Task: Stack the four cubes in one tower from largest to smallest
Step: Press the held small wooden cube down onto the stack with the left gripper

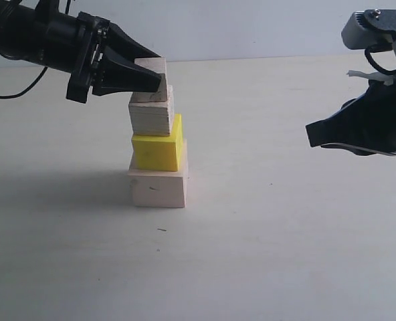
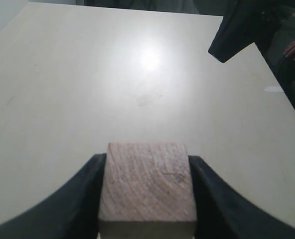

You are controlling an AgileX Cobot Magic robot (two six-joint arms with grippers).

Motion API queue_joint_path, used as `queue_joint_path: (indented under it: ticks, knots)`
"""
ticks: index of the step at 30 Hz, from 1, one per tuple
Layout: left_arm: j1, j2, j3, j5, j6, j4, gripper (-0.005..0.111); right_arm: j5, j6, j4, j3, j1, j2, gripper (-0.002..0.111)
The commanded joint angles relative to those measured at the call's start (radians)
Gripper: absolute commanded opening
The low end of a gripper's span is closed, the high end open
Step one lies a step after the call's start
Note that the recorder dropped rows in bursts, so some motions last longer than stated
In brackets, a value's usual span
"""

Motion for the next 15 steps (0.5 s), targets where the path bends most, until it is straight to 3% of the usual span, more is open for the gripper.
queue_joint_path:
  ticks: [1,15]
  knots:
    - [0.005,0.004,0.011,-0.022,-0.010,0.039,0.000,-0.008,-0.012,0.002,0.003,0.000,-0.003,0.000]
    - [0.005,0.004,0.008,-0.022,-0.010,0.033,0.000,-0.008,-0.012,0.002,0.003,0.000,-0.003,0.000]
